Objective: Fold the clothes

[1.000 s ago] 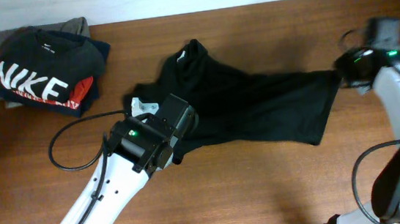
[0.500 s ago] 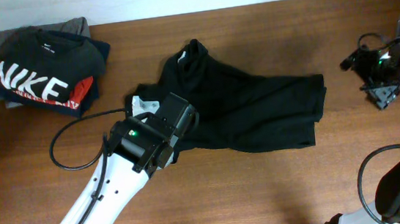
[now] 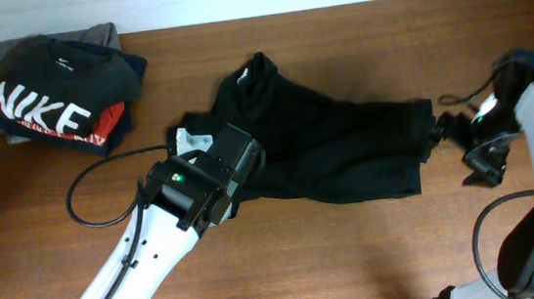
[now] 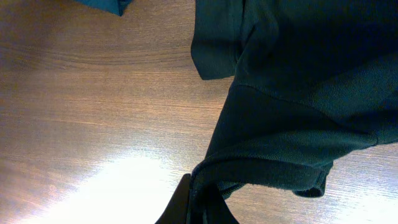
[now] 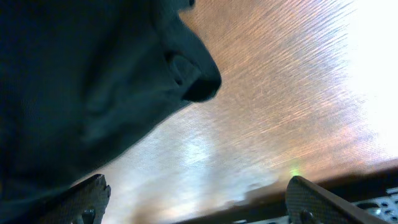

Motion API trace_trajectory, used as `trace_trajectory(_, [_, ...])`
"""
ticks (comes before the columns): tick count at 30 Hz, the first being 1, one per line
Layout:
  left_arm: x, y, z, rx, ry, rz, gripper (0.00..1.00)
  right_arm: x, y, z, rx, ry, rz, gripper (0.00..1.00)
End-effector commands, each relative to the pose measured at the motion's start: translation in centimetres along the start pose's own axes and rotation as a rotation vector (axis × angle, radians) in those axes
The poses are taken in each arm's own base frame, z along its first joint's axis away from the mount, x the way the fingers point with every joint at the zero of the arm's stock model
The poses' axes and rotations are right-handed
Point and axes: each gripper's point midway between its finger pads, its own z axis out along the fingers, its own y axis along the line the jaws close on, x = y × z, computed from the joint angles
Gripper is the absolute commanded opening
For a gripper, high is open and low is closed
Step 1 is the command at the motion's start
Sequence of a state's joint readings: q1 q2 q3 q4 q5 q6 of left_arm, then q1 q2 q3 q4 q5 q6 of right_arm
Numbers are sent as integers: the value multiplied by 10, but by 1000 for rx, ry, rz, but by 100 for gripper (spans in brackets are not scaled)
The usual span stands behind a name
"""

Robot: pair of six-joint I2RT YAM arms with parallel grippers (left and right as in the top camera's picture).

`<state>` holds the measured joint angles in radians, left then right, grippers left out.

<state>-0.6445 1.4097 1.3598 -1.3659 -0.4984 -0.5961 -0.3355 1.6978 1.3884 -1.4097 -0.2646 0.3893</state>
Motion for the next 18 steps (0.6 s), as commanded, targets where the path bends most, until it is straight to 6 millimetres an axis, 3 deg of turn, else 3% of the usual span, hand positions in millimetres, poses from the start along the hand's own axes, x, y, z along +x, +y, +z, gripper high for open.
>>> trace_trajectory(1, [-4, 6, -5, -5, -26, -36, 2, 18, -8, 26, 20, 71, -99, 94])
trace_trajectory(9, [-4, 7, -5, -6, -26, -35, 2, 33, -28, 84, 30, 119, -89, 91])
trace_trajectory(15, [-5, 6, -5, -5, -27, -37, 2, 22, -24, 90, 11, 74, -95, 76])
trace_trajectory(18, [-5, 6, -5, -3, -29, -38, 2, 16, -19, 91, 4, 46, -105, 75])
